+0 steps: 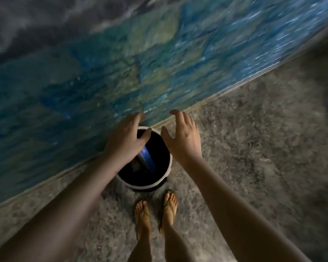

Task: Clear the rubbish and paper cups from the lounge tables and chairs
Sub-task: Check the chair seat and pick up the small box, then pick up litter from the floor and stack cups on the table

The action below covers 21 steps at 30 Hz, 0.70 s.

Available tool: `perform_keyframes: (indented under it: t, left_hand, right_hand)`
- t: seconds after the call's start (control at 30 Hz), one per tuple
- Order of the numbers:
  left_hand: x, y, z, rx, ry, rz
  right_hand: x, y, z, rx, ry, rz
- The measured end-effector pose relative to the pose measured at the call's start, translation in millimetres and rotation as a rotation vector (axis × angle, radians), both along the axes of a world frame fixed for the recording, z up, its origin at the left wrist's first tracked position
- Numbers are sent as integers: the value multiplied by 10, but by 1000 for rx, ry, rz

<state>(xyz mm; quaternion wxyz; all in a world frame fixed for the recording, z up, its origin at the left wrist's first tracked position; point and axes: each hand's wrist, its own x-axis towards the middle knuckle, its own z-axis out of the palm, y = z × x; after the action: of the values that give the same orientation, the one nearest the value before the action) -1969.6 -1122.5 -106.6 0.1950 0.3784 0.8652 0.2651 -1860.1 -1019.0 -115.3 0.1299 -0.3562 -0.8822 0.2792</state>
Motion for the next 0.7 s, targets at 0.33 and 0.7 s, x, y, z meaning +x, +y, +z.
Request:
perform_keyframes:
  t: [0.33,0.7]
  left_hand:
    - [441,1449,2257,300,205,-391]
    - [1932,2288,4154,582,232,-1039]
  right_hand:
    - [831,1142,2079,292,155,-311]
    - [2868,1069,3943,535,30,-898]
